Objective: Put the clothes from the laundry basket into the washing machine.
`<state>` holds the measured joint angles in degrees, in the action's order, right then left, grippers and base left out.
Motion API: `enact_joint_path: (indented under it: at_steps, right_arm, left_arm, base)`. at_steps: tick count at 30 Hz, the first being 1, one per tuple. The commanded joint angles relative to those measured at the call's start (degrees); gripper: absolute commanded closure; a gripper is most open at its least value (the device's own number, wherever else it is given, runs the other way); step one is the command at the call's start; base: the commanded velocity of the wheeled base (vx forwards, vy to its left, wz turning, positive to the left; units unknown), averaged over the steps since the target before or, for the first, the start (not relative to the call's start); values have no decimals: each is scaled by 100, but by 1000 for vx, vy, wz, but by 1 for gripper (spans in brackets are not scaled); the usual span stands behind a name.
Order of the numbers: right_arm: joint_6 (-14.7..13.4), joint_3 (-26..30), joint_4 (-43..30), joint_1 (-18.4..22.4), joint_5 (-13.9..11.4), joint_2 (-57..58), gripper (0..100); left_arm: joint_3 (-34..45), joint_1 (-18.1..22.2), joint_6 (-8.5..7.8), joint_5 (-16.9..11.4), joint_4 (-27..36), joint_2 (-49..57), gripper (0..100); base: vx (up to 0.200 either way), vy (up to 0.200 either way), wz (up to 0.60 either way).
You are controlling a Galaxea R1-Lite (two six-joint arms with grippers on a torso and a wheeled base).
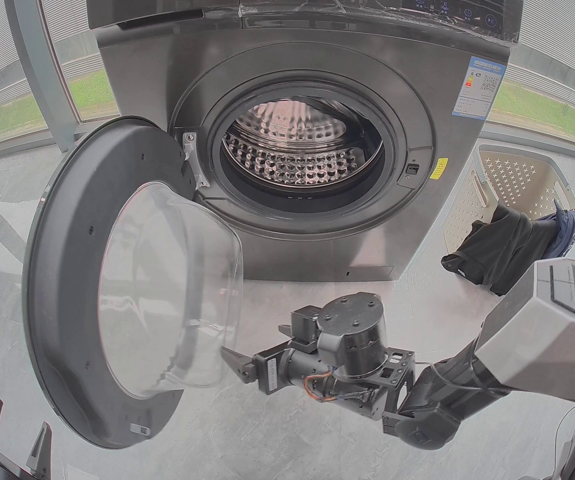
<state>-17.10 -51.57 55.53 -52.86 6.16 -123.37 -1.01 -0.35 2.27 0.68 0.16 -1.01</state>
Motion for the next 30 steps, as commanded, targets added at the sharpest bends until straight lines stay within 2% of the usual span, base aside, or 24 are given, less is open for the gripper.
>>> enact_joint_path:
  at_steps: [1, 7, 13, 21, 22, 24, 28, 30]
  right_arm:
    - [-74, -257, 107, -163, 17, -108, 0]
    - [-65, -504, 37, 65, 35, -152, 0]
    - [-12, -1154, -51, 206, 35, -671, 0]
    - [-21, -1866, -130, -32, 105, -1260, 0]
    - [-39, -2191, -51, -146, 175, -1453, 0]
    - [-39, -2367, 37, -190, 254, -1497, 0]
    - [-56, -2297, 72, -84, 272, -1392, 0]
    - [-74, -1998, 107, 109, 272, -1093, 0]
  left_arm:
    - [84, 0, 2, 2, 2, 31, 0]
    - [84, 0, 2, 2, 2, 31, 0]
    - [84, 0, 2, 2, 2, 31, 0]
    - [84, 0, 2, 2, 2, 22, 0]
    - [84, 0, 2, 2, 2, 13, 0]
    - [84, 0, 2, 2, 2, 13, 0]
    - [84, 0, 2, 2, 2, 13, 0]
    - [84, -9, 2, 2, 2, 13, 0]
  base:
    - [0, 0, 0]
    - [0, 0, 0]
    - [0, 0, 0]
    - [0, 0, 0]
    - [0, 0, 0]
    - [0, 0, 0]
    - [0, 0, 0]
    - [0, 0, 0]
